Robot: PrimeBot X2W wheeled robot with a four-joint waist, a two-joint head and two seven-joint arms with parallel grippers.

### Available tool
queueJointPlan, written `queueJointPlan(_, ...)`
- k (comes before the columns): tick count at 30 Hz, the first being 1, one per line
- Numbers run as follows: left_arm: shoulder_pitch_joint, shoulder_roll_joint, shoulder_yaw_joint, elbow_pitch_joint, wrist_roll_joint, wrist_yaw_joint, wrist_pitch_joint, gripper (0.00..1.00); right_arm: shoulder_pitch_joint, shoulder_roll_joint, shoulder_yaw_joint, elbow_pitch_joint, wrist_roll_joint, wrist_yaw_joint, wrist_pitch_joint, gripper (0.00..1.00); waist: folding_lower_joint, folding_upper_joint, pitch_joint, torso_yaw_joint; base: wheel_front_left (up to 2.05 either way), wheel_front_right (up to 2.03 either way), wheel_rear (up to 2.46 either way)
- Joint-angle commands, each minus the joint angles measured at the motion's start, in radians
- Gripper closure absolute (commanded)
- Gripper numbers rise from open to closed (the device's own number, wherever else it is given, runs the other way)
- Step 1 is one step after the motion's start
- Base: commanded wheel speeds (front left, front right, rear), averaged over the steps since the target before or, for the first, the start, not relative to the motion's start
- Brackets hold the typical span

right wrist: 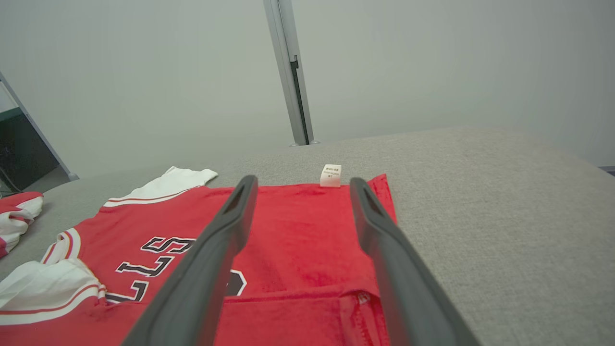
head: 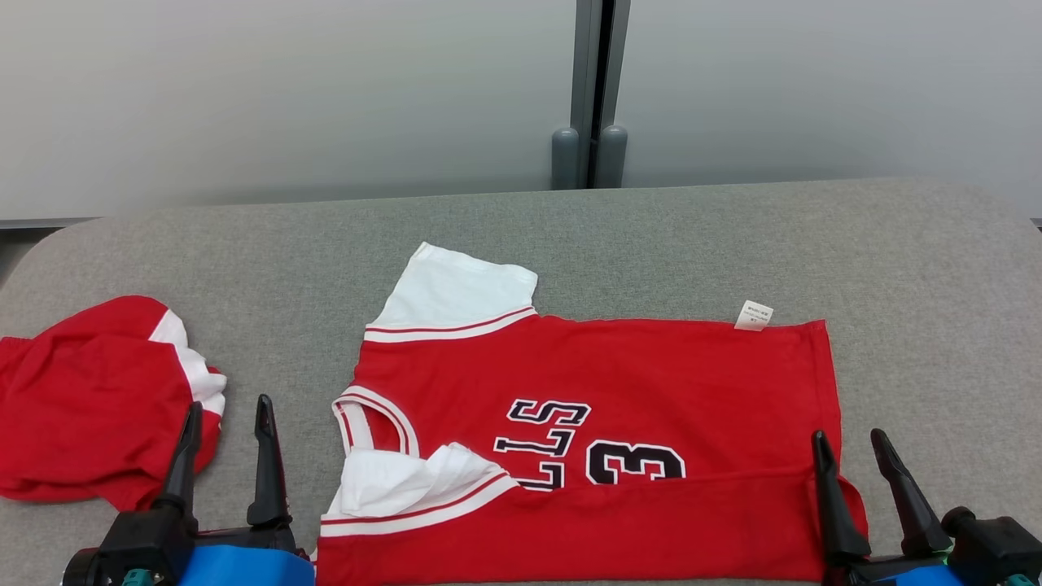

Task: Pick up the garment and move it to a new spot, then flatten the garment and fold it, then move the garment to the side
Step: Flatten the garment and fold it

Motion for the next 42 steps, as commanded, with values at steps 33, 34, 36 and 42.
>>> queueJointPlan(33,-0.252,0.066,-0.004,0.122,0.040,-0.048,0.003,0.00,-0.161,-0.057,-0.017,0.037,-0.030,0.001,0.099,0.00,0.0000,0.0000,0.062,-0.041,0.00,0.00,0.00)
queueJointPlan(34,-0.291,0.078,-0.014,0.140,0.036,-0.048,0.012,0.00,-0.188,-0.069,-0.017,0.044,-0.030,0.001,0.111,0.00,0.0000,0.0000,0.076,-0.047,0.00,0.00,0.00)
queueJointPlan(36,-0.372,0.095,-0.033,0.170,0.017,-0.051,0.026,0.00,-0.242,-0.088,-0.016,0.059,-0.028,0.001,0.136,0.00,0.0000,0.0000,0.108,-0.057,0.00,0.00,0.00)
queueJointPlan(42,-0.599,0.145,-0.119,0.280,-0.053,-0.056,0.100,0.00,-0.393,-0.120,-0.003,0.111,-0.009,0.001,0.201,0.00,0.0000,0.0000,0.212,-0.088,0.00,0.00,0.00)
